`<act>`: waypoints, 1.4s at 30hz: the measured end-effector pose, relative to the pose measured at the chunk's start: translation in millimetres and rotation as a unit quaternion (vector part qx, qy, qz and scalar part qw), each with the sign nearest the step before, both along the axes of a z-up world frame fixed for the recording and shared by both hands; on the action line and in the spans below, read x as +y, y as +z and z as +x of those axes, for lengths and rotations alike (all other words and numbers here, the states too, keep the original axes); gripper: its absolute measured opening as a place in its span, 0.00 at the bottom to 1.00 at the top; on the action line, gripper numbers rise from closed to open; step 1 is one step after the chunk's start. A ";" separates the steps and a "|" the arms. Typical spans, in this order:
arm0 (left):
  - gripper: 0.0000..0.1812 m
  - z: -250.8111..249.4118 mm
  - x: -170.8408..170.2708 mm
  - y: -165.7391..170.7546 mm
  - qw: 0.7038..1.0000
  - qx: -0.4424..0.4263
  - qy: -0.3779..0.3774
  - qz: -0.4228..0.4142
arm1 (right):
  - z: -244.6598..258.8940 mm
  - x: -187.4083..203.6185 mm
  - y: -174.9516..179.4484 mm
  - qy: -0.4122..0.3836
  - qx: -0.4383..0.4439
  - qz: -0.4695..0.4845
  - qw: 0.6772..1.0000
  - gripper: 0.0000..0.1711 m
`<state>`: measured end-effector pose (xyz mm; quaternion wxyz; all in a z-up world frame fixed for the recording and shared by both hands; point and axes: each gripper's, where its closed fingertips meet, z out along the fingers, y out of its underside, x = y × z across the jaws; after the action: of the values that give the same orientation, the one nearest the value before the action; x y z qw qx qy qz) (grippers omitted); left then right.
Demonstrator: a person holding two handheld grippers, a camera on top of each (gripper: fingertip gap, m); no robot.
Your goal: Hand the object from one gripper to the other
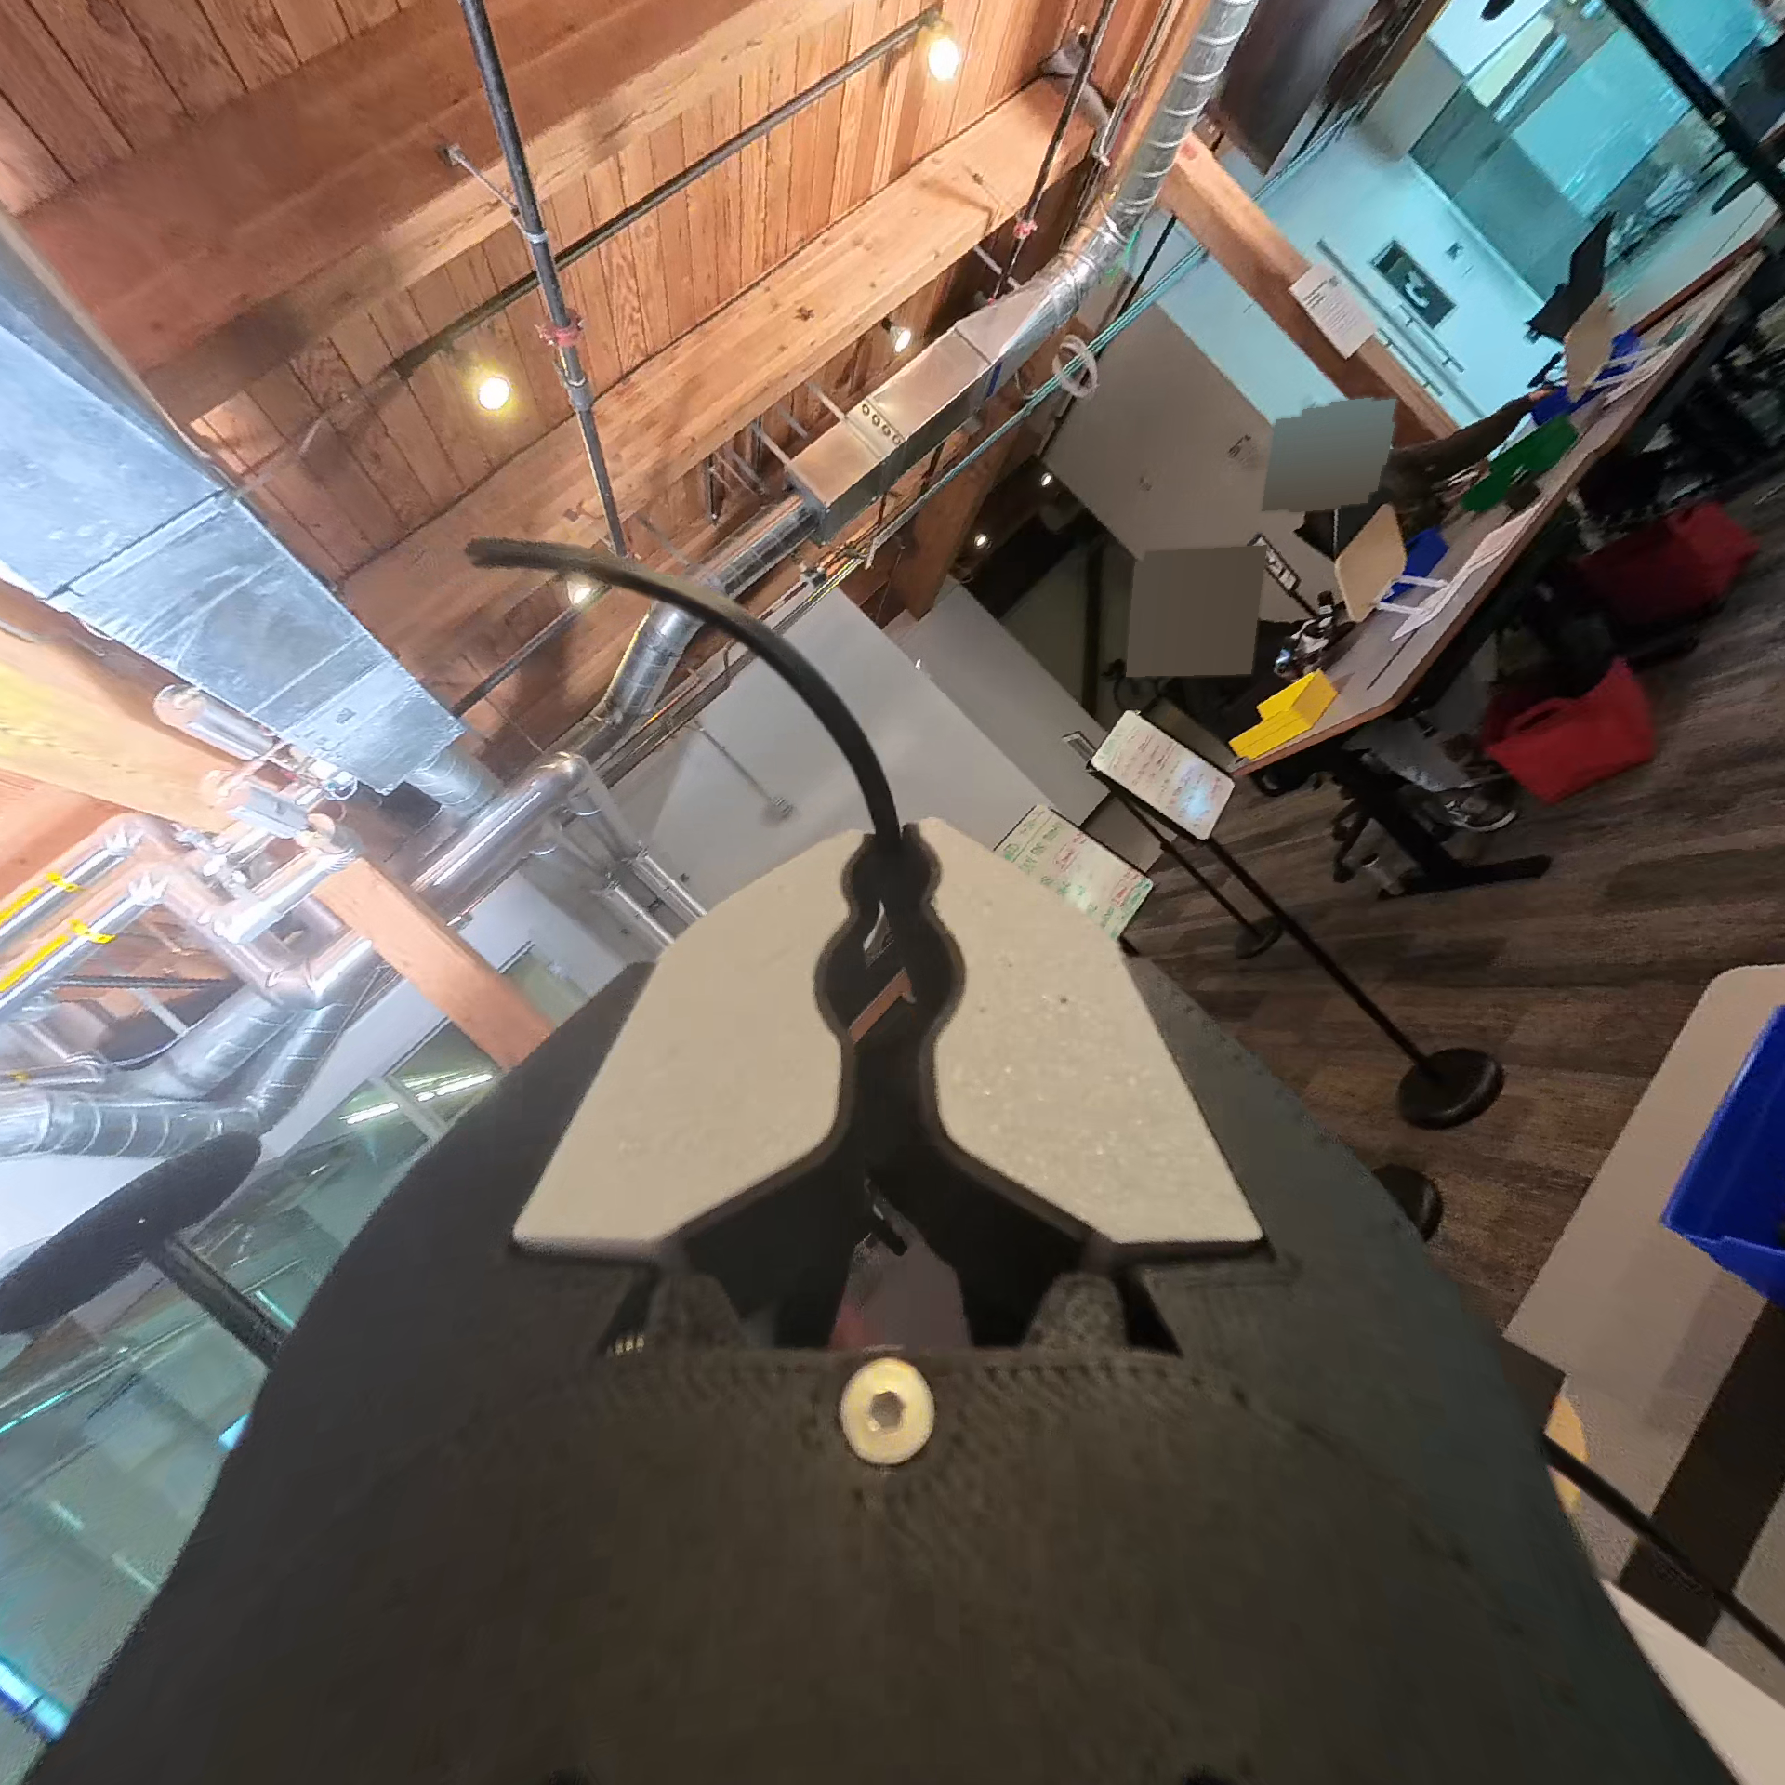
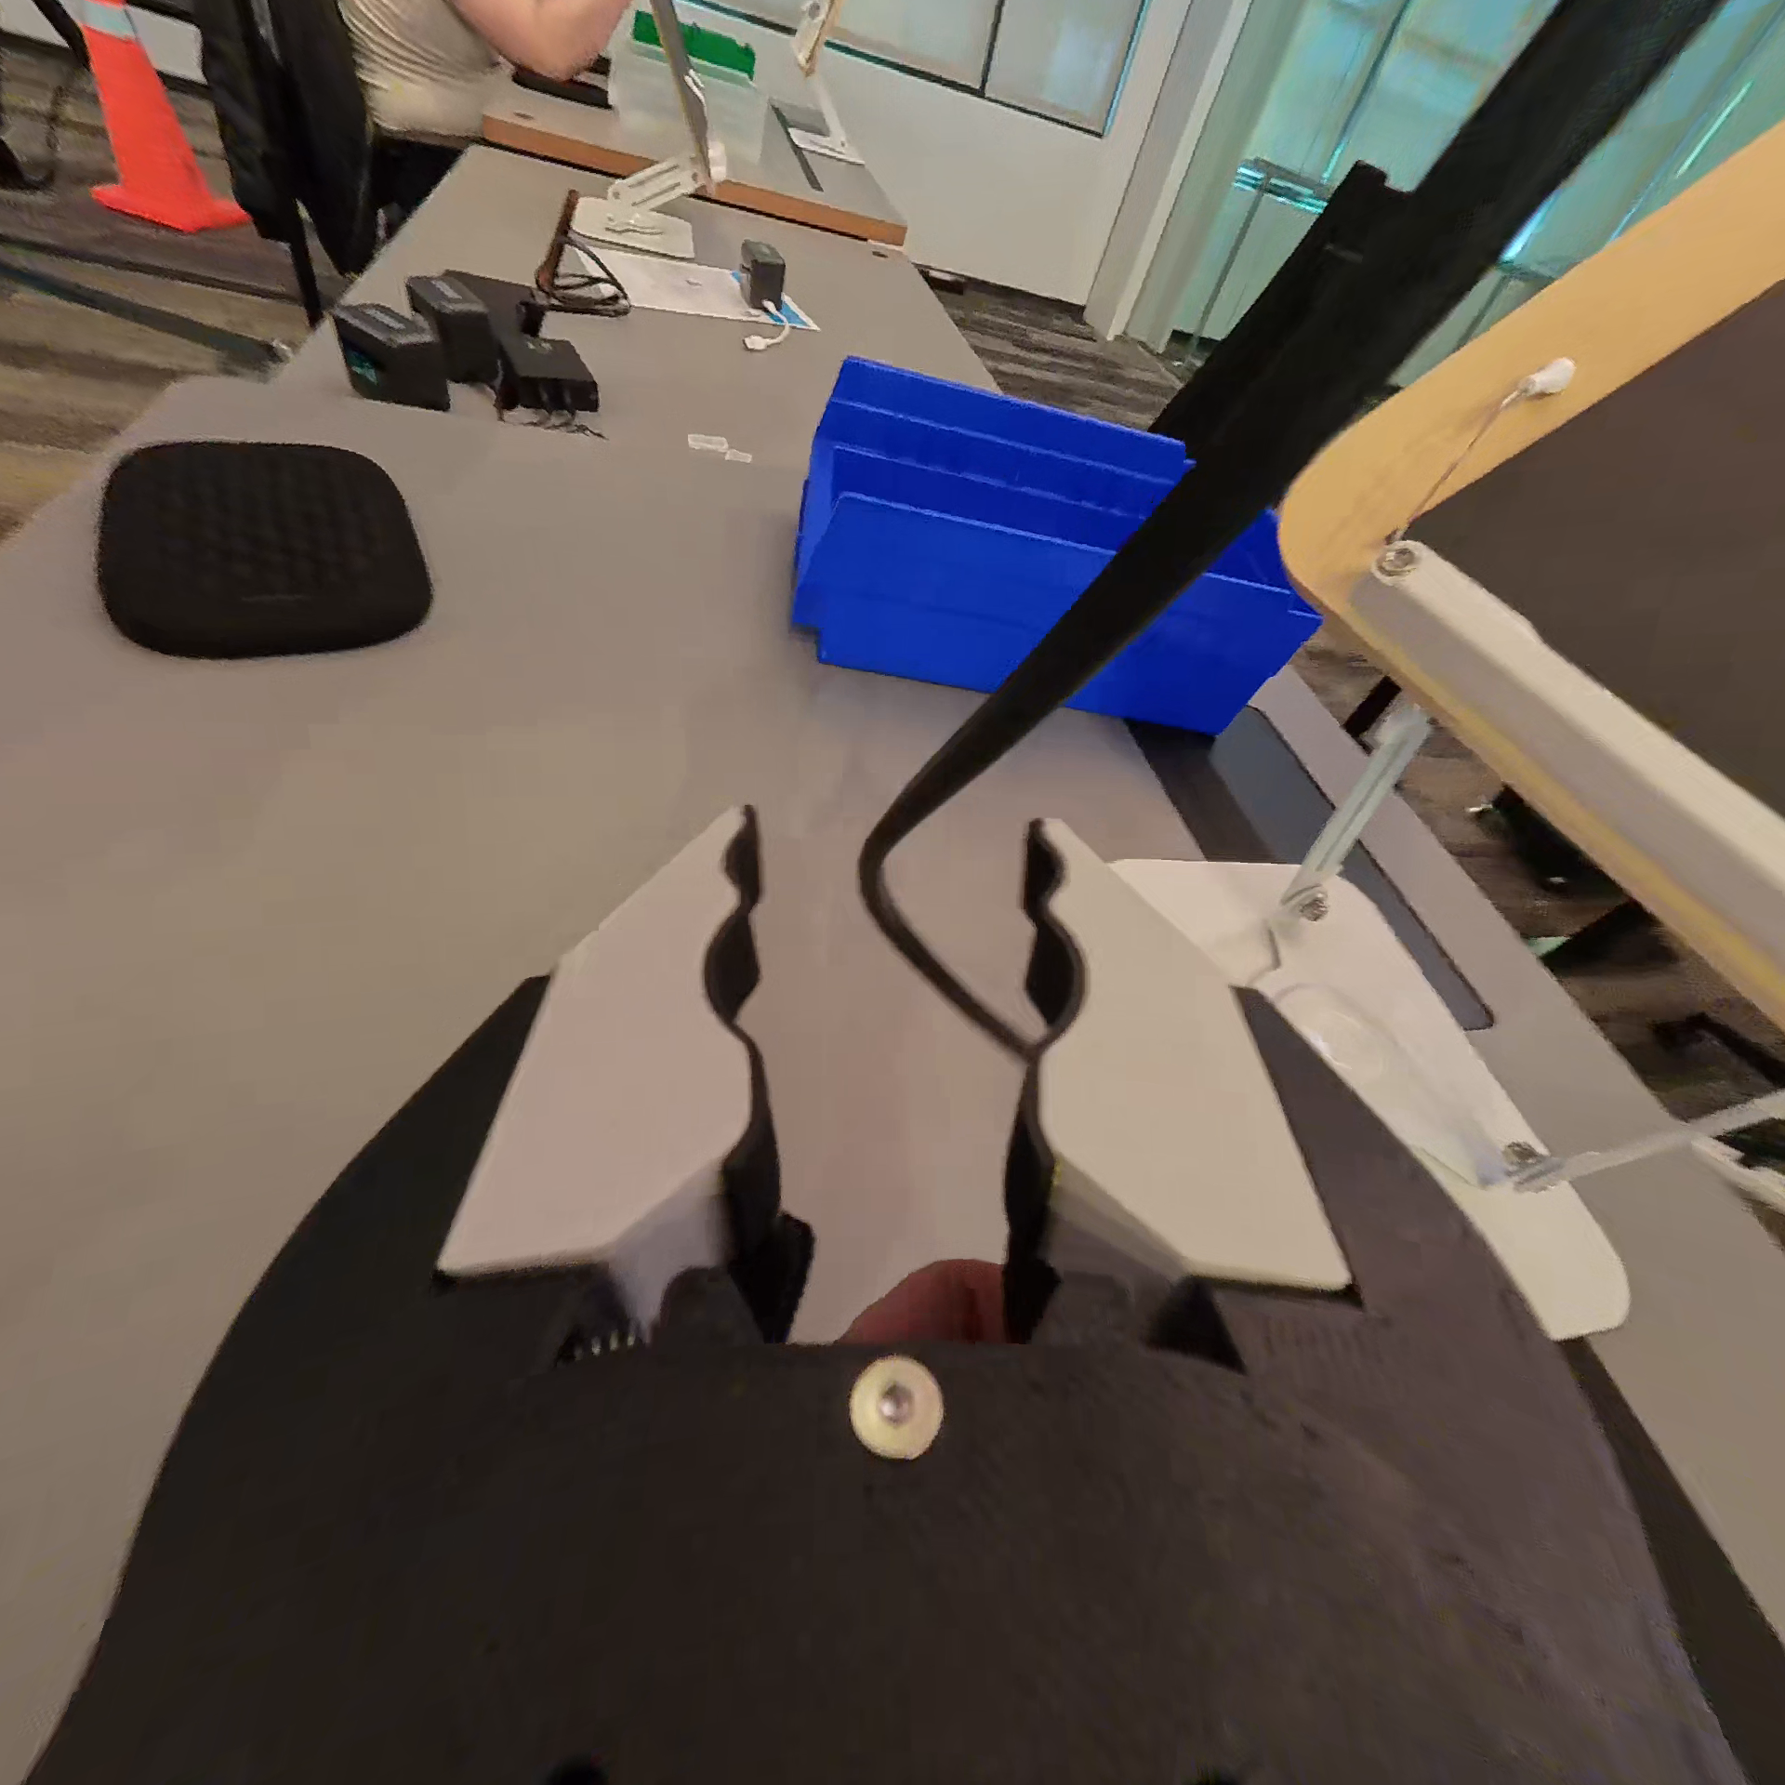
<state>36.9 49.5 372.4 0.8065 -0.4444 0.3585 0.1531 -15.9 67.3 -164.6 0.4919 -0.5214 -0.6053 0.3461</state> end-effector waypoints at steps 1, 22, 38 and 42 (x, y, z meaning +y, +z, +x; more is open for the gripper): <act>0.02 2.8 -0.7 -1.4 1.000 0.000 -0.004 -0.001 | 1.7 3.4 -0.4 -0.003 0.001 0.008 1.000 0.21; 0.02 -102.6 34.0 -233.2 0.943 -0.077 -0.035 -0.323 | 45.9 29.0 82.5 -0.128 -0.018 0.638 0.759 0.00; 0.02 -64.6 31.6 -450.2 0.882 -0.070 -0.125 -0.449 | 19.4 -49.4 99.6 -0.033 0.141 0.445 0.884 0.00; 0.02 -47.6 22.7 -460.4 0.899 -0.047 -0.144 -0.412 | 22.3 -42.0 106.0 0.009 0.187 0.198 0.962 0.00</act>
<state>-10.6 72.2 -88.1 0.5810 -0.6871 0.4108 -0.1470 6.4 25.4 -58.6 0.6866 -0.3346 -0.5635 0.3149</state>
